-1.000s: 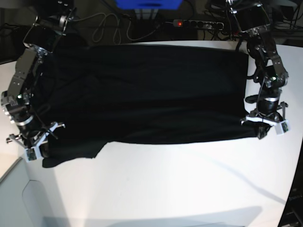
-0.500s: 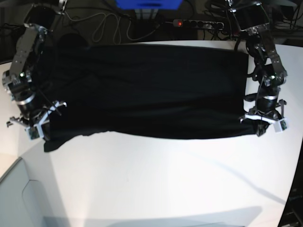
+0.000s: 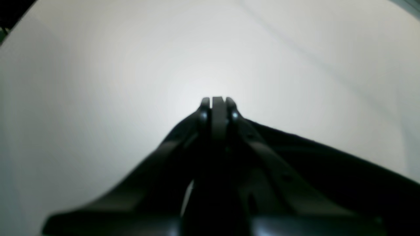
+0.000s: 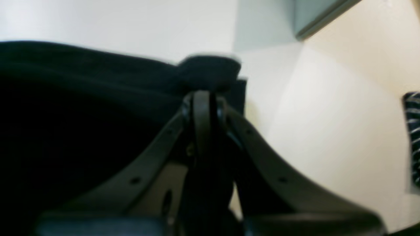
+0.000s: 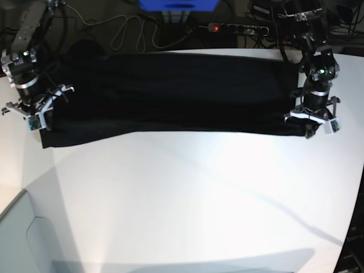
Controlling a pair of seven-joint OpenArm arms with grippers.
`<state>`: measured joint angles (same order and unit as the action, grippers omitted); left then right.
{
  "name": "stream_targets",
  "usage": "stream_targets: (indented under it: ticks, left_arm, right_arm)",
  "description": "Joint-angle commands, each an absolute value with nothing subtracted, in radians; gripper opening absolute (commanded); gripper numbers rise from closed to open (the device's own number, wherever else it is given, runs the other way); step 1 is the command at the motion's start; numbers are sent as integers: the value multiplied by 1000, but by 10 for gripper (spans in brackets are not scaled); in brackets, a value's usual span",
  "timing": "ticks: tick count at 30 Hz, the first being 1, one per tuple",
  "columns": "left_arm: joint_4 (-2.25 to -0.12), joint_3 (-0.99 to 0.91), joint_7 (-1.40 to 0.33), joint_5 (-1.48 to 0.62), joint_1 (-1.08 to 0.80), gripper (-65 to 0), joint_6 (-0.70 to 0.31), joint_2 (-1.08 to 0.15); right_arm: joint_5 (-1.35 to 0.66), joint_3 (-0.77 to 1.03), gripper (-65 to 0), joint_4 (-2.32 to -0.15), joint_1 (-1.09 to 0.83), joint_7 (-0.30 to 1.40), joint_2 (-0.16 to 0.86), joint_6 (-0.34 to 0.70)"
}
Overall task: Fold the T-shirt properly
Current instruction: 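Drag the folded strip's ends back toward the arms with both grippers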
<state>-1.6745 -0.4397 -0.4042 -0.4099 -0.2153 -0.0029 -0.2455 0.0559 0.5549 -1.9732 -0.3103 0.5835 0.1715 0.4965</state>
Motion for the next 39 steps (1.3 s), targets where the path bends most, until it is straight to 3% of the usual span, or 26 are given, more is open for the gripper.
stream_targets:
  ticks: [1,11,30,39]
  left_arm:
    - [-1692,-444,-372,-414,-222,-650,-2,-257]
    - [-1687,-446,-332,-414,-295,-650,-4,-220]
    - [-1666,-444,-280,-414,-315,-650,-4,-185]
    - [-1659,-444,-280,-414,-315,-650,-4,-188]
  right_arm:
    - [48,556,-649,-1992,-332,565,176,504]
    - [48,561,-649,-1994,-460,450,102,504]
    - [48,607,-649,-2046,-579,447,107,506]
    - [53,707,-649,-2040,-581,455,79,696]
